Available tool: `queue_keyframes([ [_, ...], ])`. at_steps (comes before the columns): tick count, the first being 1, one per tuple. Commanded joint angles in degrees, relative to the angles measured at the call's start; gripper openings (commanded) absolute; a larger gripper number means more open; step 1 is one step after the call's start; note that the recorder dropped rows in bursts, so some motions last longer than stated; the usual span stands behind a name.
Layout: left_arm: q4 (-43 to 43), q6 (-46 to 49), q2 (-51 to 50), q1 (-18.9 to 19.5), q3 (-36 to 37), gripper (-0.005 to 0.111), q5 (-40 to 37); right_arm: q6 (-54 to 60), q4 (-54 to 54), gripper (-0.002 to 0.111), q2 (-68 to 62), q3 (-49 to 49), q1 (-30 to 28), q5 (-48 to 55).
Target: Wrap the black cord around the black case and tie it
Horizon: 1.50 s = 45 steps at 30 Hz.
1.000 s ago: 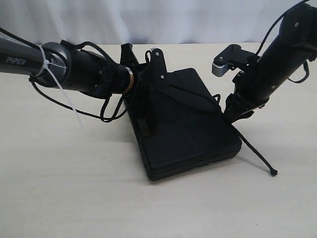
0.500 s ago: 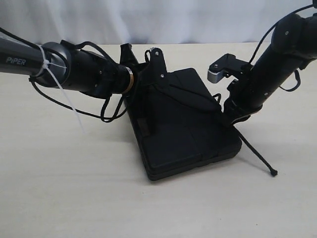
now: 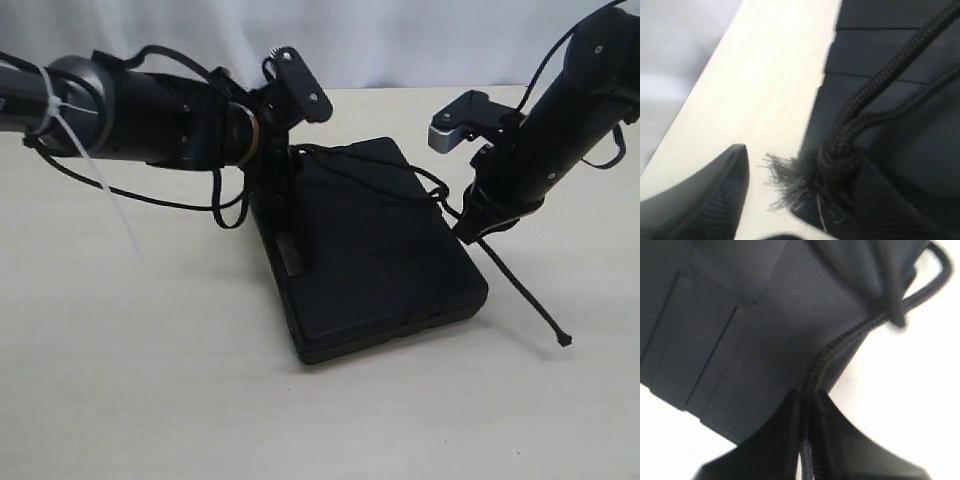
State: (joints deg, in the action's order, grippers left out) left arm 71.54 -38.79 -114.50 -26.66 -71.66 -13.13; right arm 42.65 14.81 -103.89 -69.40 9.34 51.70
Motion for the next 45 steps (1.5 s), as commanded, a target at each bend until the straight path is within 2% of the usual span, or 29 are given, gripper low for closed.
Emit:
queue_keyframes([
  [1,-10.19,-0.46,3.23,0.01,-0.13,0.058,-12.35,-1.38,-0.34,0.004,4.44,0.17,0.11,0.36],
  [4,-18.94,1.88,3.33,0.12,-0.13,0.058,-17.39,-2.42,-0.49,0.004,6.04,0.17,0.11,0.23],
  [9,-35.3,14.93,3.33,0.12,0.07,0.058,-15.55,-4.43,-0.57,0.004,6.18,0.17,0.11,0.75],
  [16,-49.31,27.58,5.49,0.01,0.07,0.058,-13.04,-4.59,-0.72,0.004,7.57,0.17,0.11,1.32],
  [18,-56.97,36.01,6.5,0.01,0.07,0.058,-12.51,-4.98,-0.72,0.004,8.07,0.17,0.11,0.95],
  [21,-73.96,53.08,7.49,0.01,0.07,0.058,-13.68,-5.3,-0.86,0.004,8.43,0.17,0.0,0.69],
  [22,-76.85,55.53,7.75,0.01,0.07,0.058,-14.57,-6.0,-1.3,0.004,8.43,0.17,0.0,0.69],
  [25,-78.33,53.76,8.65,1.06,0.07,0.058,-19.26,-8.75,-3.76,0.004,8.43,0.17,0.0,0.6],
  [28,-79.07,48.53,8.52,4.59,0.75,0.058,-21.0,-8.81,-3.77,0.004,8.43,0.17,0.0,0.2],
  [31,-86.52,49.72,7.51,6.9,3.56,0.058,-20.63,-8.81,-3.77,0.004,8.43,0.17,0.0,-0.72],
  [36,-93.44,49.93,2.8,6.64,3.54,0.058,-19.26,-8.81,-3.77,0.004,8.43,0.17,0.0,-0.86],
  [39,-94.57,49.93,0.67,6.64,3.54,0.058,-19.37,-8.81,-3.77,0.004,8.43,0.17,0.0,-0.86],
  [43,-96.34,49.93,-1.0,6.64,3.54,0.057,-15.03,-9.5,-3.77,0.004,8.43,0.17,0.0,-0.64],
  [45,-96.43,49.93,-1.93,6.64,3.54,0.051,-14.15,-10.27,-3.77,0.004,8.43,0.17,0.0,-0.22],
])
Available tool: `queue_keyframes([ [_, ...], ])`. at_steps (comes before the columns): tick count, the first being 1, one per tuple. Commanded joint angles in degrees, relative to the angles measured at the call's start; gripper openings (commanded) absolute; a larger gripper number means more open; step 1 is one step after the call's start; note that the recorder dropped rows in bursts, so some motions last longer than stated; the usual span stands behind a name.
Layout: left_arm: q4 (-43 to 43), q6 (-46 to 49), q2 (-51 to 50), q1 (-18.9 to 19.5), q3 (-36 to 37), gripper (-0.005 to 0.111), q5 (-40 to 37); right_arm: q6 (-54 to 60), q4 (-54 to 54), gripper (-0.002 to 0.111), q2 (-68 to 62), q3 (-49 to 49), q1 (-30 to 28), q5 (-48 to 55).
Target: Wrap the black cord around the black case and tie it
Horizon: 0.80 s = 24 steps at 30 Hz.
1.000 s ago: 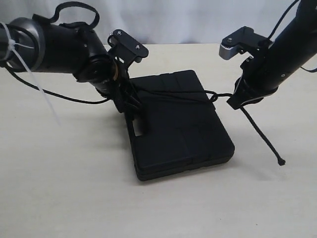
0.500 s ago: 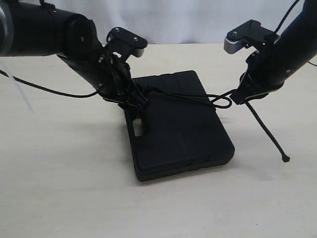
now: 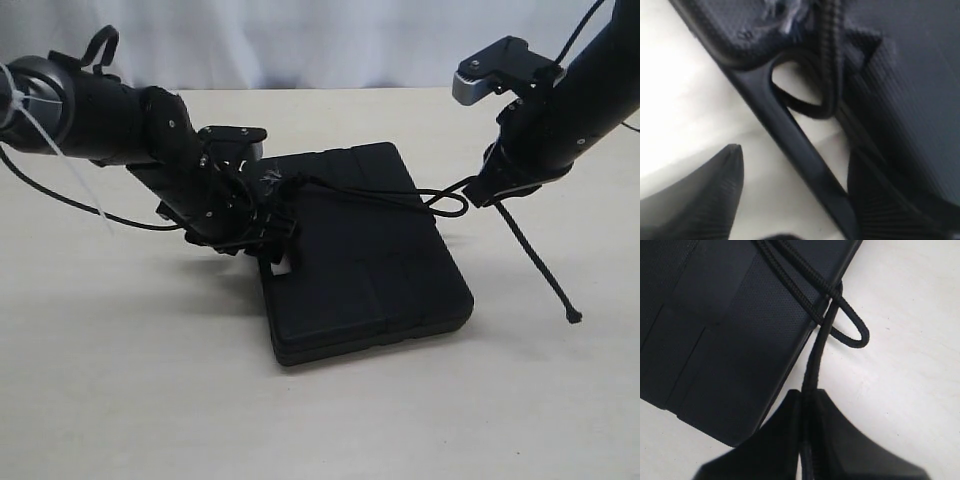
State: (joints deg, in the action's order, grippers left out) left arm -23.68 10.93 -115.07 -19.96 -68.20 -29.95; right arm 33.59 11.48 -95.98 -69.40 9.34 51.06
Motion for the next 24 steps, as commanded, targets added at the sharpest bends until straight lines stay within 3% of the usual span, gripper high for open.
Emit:
queue_keyframes([
  [1,-1.21,0.21,-1.76,-0.06,0.07,0.047,2.79,-1.62,-0.44,0.004,0.52,0.17,0.0,0.41],
  [6,-1.21,-0.17,-3.17,0.2,0.07,0.013,4.74,-3.52,-0.88,0.004,0.97,0.17,0.0,0.55],
  [7,-1.43,-0.66,-2.86,0.72,0.07,0.002,5.31,-5.65,-2.77,0.004,1.73,0.17,0.0,0.55],
  [8,-1.43,-0.66,-2.35,1.35,0.07,0.0,5.31,-6.58,-3.71,0.004,2.43,0.17,0.0,0.55],
  [18,-1.01,-2.11,3.51,12.6,0.07,0.0,0.99,-7.89,-4.5,0.004,7.49,0.17,-9.39,2.12],
  [24,-0.71,-2.11,3.65,16.08,0.19,0.0,0.71,-7.89,-4.5,0.004,6.14,0.26,-14.2,0.06],
])
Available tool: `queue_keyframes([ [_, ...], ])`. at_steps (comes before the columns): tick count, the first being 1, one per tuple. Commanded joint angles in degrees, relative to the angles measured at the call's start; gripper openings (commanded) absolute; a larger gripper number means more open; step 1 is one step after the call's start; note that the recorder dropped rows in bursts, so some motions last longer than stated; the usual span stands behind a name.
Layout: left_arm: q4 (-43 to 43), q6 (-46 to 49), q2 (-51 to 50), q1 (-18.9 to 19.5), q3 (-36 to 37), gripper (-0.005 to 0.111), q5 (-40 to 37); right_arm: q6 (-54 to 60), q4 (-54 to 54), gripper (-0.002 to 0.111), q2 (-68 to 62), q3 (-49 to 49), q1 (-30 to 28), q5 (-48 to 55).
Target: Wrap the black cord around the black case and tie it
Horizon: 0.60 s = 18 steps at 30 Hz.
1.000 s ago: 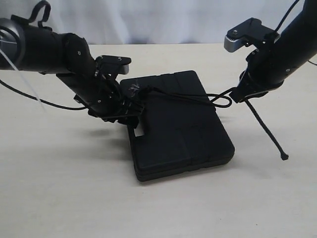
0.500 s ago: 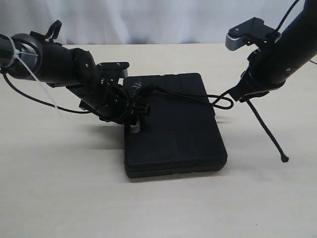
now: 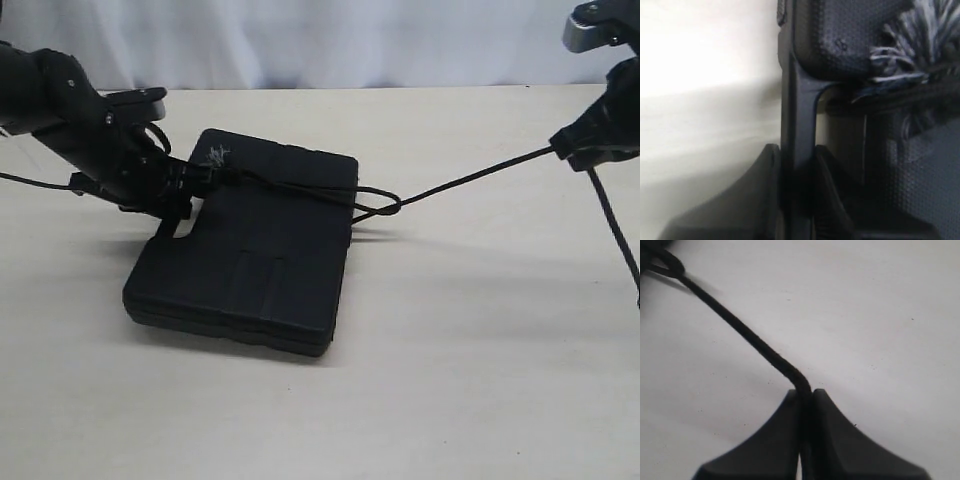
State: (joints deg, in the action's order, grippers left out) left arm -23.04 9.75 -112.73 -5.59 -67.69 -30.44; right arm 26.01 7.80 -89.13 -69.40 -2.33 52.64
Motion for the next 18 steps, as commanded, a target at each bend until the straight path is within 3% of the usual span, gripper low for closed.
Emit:
queue_keyframes([
  [1,-1.36,-0.92,1.3,2.11,-0.32,0.0,1.31,-0.32,-0.93,0.004,-1.1,0.26,-3.17,-1.81],
  [12,-1.3,-0.82,1.3,7.03,1.93,0.0,4.33,-9.0,-6.88,0.004,-9.25,0.4,-4.94,-10.65],
  [18,-1.64,-0.82,1.3,7.68,3.64,0.0,6.98,-11.85,-7.42,0.004,-13.85,0.4,-4.94,-14.83],
])
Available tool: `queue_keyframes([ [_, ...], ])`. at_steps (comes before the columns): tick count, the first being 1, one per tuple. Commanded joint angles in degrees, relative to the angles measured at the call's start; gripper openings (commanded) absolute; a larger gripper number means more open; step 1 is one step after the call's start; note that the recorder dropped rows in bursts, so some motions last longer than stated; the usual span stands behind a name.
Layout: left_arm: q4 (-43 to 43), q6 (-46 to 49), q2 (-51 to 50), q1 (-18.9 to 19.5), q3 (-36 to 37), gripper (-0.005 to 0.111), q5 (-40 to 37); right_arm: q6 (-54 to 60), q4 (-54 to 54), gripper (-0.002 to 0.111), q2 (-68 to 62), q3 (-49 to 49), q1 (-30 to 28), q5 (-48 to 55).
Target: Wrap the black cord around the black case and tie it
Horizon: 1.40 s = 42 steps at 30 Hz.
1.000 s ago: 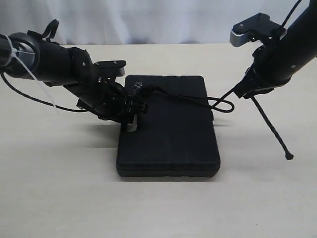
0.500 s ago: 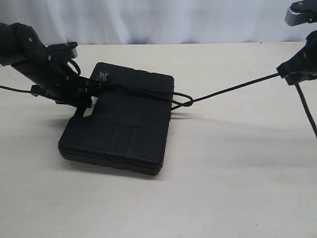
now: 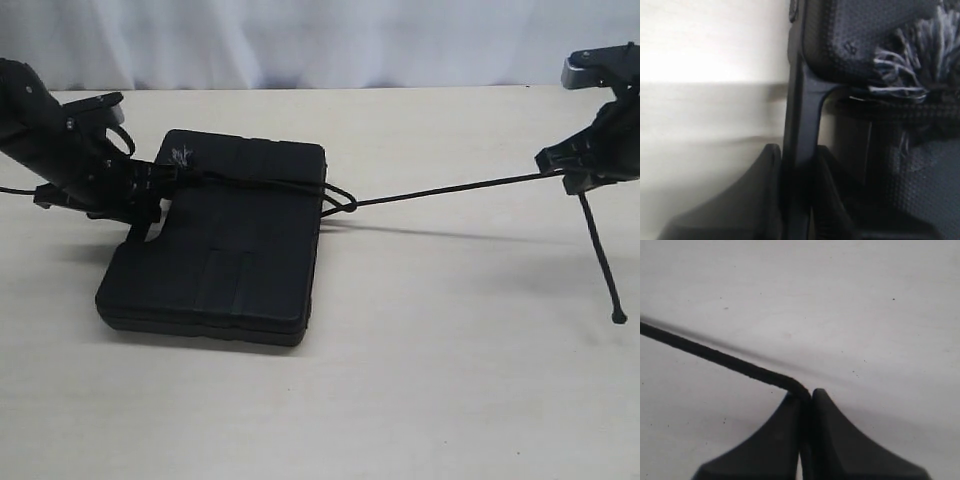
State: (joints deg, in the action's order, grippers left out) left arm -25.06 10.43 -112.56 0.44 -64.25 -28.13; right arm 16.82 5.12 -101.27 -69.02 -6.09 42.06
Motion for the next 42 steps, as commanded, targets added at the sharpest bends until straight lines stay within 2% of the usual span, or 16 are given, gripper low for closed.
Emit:
queue_keyframes([
  [1,0.41,-1.5,1.13,1.64,0.2,0.0,4.79,-3.15,-4.74,0.004,-2.35,0.03,-1.18,-4.97],
  [11,0.41,-1.5,1.13,1.64,0.2,0.0,4.91,-6.02,-6.3,0.004,-6.55,0.03,-1.18,-9.27],
  [18,-0.25,-1.63,1.13,1.64,0.2,0.0,5.48,-10.4,-11.13,0.004,-6.72,0.03,-1.98,-9.61],
  [23,-1.21,-3.46,1.13,1.64,0.2,0.0,8.33,-10.29,-11.13,0.004,-6.81,0.03,-2.47,-9.4],
  [25,-2.87,-3.46,1.13,1.64,0.2,0.005,9.78,-10.04,-11.13,0.004,-6.81,0.03,-2.47,-9.55],
  [30,-3.09,-3.46,1.13,1.54,0.2,0.03,11.58,-10.04,-10.26,0.004,-6.81,0.03,-2.47,-11.61],
  [34,-3.34,-3.46,1.03,1.54,0.2,0.044,12.53,-10.04,-9.85,0.004,-6.81,0.03,-2.47,-12.83],
  [39,-4.13,-3.46,1.03,1.54,0.07,0.051,12.43,-10.04,-9.72,0.005,-6.81,0.03,-2.47,-13.01],
  [42,-4.13,-3.36,1.03,1.54,-0.5,0.051,12.26,-10.04,-8.46,0.015,-6.81,0.03,-2.47,-13.23],
])
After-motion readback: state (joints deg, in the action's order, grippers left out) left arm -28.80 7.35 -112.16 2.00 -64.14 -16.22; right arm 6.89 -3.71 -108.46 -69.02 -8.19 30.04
